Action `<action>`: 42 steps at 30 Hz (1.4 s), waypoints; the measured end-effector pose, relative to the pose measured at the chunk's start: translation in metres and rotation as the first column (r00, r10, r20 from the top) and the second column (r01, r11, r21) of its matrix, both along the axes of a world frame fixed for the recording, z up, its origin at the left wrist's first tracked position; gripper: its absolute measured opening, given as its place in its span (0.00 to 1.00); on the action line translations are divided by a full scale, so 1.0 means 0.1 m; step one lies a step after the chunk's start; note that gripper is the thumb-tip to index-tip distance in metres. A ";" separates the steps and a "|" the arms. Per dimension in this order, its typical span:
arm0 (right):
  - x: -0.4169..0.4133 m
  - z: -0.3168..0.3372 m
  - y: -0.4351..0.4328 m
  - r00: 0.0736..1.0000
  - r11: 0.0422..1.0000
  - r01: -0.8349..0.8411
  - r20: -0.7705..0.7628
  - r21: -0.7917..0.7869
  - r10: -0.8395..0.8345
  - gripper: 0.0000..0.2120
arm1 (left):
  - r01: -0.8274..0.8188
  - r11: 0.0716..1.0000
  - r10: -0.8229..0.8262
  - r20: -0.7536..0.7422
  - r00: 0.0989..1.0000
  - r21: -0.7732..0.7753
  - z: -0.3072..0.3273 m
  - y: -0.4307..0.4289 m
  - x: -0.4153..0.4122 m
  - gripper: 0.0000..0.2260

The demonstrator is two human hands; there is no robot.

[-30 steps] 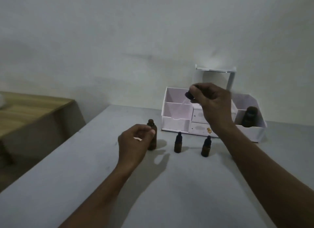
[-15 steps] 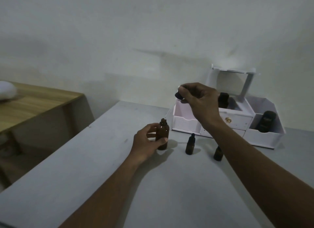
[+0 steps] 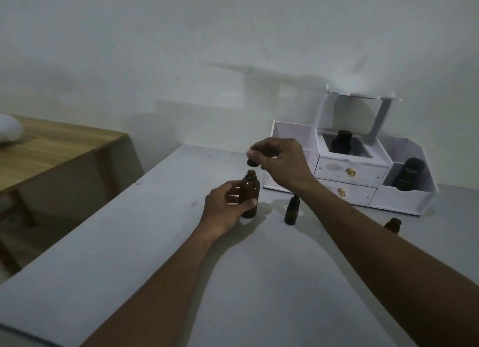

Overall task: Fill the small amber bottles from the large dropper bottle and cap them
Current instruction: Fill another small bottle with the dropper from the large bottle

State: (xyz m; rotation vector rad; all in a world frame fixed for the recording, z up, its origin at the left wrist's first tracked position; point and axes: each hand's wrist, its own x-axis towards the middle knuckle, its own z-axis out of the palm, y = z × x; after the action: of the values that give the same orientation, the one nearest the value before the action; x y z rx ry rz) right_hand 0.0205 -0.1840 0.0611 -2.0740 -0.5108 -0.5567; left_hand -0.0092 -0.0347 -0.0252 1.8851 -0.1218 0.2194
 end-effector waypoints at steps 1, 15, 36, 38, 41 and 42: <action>0.01 -0.05 0.01 1.000 1.000 0.005 -0.009 -0.025 -0.006 0.08 | 0.003 1.000 -0.003 0.003 1.000 -0.005 -0.01 0.01 0.00 0.23; 0.03 -0.22 0.01 0.998 0.996 0.067 -0.012 -0.052 -0.068 0.07 | 0.028 1.000 -0.028 0.003 1.000 -0.014 -0.05 0.08 0.03 0.24; 0.01 -0.19 0.03 0.998 0.997 0.062 -0.013 -0.052 -0.062 0.05 | 0.057 0.994 -0.062 -0.051 0.997 -0.096 -0.05 0.17 0.04 0.24; 0.01 -0.19 0.03 0.998 0.997 0.064 -0.018 -0.048 -0.064 0.05 | 0.057 0.995 -0.061 -0.054 0.997 -0.082 -0.05 0.16 0.04 0.24; 0.02 -0.18 0.06 0.997 0.995 0.076 -0.006 -0.064 -0.077 0.04 | 0.047 0.996 -0.052 -0.061 0.997 -0.071 -0.06 0.16 0.04 0.24; 0.01 -0.17 0.06 0.997 0.994 0.082 0.001 -0.073 -0.082 0.04 | 0.045 0.997 -0.049 -0.060 0.997 -0.070 -0.06 0.16 0.04 0.24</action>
State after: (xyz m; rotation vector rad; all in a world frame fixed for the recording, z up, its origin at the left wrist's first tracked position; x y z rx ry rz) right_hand 0.0218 -0.1778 0.0437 -2.1729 -0.4524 -0.5910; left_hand -0.0047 -0.0186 -0.0310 1.8167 -0.1154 0.1313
